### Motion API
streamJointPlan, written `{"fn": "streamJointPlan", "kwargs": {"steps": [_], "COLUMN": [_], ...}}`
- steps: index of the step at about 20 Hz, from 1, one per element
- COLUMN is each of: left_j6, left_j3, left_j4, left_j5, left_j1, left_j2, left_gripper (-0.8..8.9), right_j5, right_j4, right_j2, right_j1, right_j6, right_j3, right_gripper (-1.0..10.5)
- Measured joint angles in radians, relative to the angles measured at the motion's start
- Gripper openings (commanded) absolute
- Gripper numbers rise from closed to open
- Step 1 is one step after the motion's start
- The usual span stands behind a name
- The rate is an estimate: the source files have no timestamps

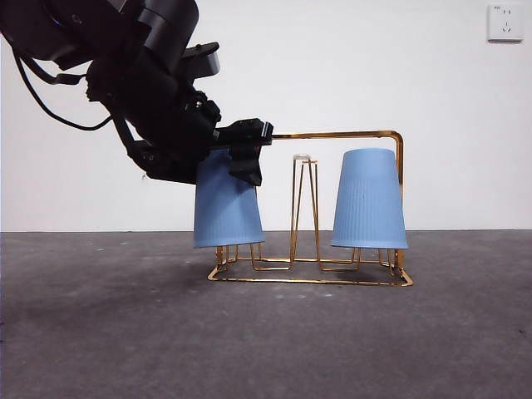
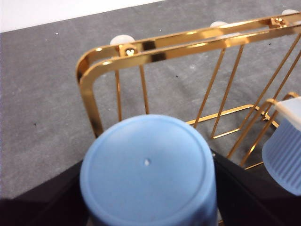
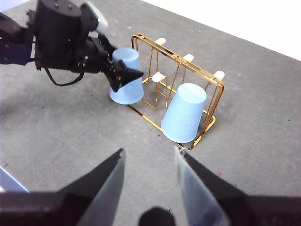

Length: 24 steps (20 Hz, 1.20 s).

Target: Pick up cup 1,put cup 1 in the cup rack,pick up cup 2,put cup 2 in the cup rack

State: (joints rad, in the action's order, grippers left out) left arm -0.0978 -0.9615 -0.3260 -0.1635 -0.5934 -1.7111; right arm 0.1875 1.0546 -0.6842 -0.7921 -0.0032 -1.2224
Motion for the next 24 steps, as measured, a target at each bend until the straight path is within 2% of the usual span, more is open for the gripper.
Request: {"fn": "streamJointPlan", "kwargs": {"steps": [1, 4, 7, 10, 13, 18, 24], "left_j6": [0.0, -0.019, -0.053, -0.071, -0.084, -0.105, -0.11], "left_j3": [-0.008, -0.017, -0.022, -0.03, -0.001, 0.0, -0.022], "left_j4": [0.019, 0.046, 0.066, 0.12, 0.243, 0.274, 0.543], "left_j5": [0.0, 0.002, 0.024, 0.031, 0.039, 0.097, 0.172], "left_j1": [0.0, 0.0, 0.0, 0.0, 0.0, 0.0, -0.005], "left_j2": [0.0, 0.0, 0.001, 0.007, -0.018, -0.021, 0.002], "left_gripper": [0.3, 2.66, 4.29, 4.59, 5.44, 5.44, 5.34], "right_j5": [0.0, 0.0, 0.0, 0.0, 0.0, 0.0, 0.0], "right_j4": [0.0, 0.0, 0.004, 0.019, 0.023, 0.032, 0.053], "right_j2": [0.0, 0.0, 0.0, 0.0, 0.0, 0.0, 0.0], "right_j1": [0.0, 0.0, 0.0, 0.0, 0.0, 0.0, 0.0], "right_j6": [0.0, 0.0, 0.0, 0.0, 0.0, 0.0, 0.0], "right_j3": [0.0, 0.0, 0.0, 0.0, 0.0, 0.0, 0.0], "right_gripper": [1.9, 1.9, 1.9, 1.9, 1.9, 1.9, 1.9]}}
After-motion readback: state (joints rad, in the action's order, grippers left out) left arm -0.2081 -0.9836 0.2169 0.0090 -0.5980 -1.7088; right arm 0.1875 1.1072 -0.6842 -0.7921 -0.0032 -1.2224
